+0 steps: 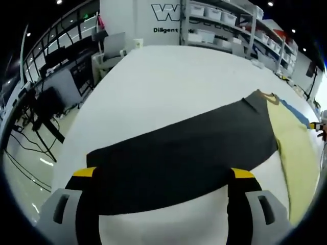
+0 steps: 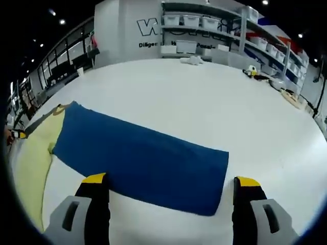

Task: Fold the garment on the visible template until the final outline fits inside the template.

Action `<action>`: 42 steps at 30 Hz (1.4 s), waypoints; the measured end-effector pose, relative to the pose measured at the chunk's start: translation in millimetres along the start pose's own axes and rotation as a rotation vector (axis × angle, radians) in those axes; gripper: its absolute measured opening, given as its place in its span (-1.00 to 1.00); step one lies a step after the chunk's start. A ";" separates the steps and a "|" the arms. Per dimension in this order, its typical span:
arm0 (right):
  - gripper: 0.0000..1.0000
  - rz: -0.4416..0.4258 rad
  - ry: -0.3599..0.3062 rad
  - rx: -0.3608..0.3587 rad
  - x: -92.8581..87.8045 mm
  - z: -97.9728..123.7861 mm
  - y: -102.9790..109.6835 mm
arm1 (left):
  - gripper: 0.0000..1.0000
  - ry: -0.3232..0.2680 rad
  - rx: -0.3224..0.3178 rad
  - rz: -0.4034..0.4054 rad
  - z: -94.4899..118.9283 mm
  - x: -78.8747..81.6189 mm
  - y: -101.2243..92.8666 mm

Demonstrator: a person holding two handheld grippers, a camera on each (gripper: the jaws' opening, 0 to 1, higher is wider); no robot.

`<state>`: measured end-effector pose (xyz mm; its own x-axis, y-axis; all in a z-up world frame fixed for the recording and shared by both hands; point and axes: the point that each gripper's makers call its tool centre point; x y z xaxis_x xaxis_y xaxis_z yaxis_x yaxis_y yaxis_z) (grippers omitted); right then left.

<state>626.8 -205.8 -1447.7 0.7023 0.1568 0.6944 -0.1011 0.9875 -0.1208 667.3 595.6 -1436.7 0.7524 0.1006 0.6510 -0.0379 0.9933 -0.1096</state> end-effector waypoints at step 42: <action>-1.00 -0.144 -0.037 -0.165 1.4 28.5 -18.0 | 0.99 -0.104 -0.348 -0.117 72.8 -34.3 -186.9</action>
<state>609.5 -222.9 -1424.3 0.6745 0.0178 0.7381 0.1175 0.9844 -0.1311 600.6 410.8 -1383.9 0.6670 0.0104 0.7450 0.2837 0.9210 -0.2669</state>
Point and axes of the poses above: the point that each gripper's makers call its tool centre point, and the gripper's own axes: z roughly backward along the fingers, y roughly to its left, x roughly out of its top, and after that the axes turned 10 degrees about z, right-handed
